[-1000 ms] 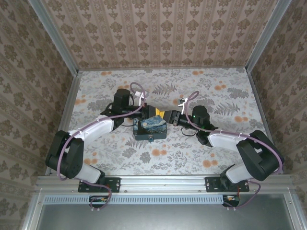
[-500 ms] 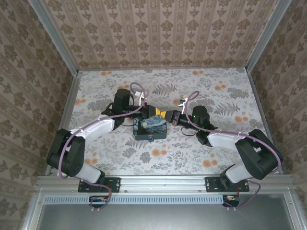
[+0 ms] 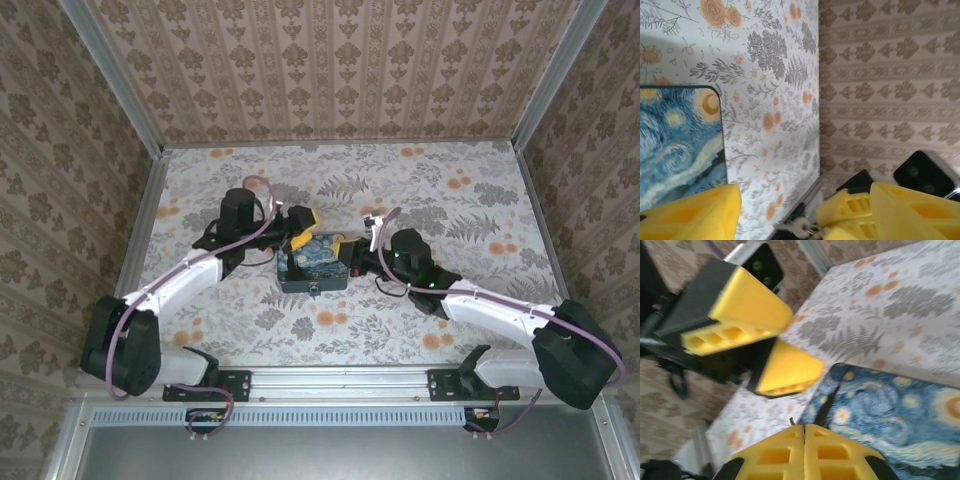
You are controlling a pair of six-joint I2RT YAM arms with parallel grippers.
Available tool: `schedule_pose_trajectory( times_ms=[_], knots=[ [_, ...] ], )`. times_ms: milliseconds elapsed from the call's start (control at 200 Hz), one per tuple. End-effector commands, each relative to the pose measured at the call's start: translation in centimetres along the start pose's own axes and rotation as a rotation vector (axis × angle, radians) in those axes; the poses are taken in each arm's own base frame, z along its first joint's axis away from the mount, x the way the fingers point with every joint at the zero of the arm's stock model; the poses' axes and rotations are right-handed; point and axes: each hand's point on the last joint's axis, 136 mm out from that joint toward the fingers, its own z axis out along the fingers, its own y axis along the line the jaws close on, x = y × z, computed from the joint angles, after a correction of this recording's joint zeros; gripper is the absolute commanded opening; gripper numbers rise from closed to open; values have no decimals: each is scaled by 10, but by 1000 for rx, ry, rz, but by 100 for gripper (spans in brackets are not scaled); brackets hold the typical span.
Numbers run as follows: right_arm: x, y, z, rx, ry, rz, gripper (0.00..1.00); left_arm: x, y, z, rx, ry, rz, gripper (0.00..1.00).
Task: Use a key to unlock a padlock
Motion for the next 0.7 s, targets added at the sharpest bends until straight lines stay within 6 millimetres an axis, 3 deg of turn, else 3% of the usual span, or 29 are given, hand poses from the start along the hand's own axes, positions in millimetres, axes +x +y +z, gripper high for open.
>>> schedule_pose_trajectory(
  times_ms=[0, 155, 325, 695],
  knots=[
    [-14, -13, -3, 168, -52, -201, 0, 6, 17, -7, -50, -42, -210, 66],
    [-22, 0, -2, 207, -114, -357, 0, 10, 24, -13, -65, -87, -303, 58],
    [-21, 16, 3, 201, -142, -458, 0, 12, 30, -11, -70, -101, -344, 57],
    [-10, 37, 20, 170, -113, -530, 0, 8, 17, 10, -37, -90, -345, 56]
  ],
)
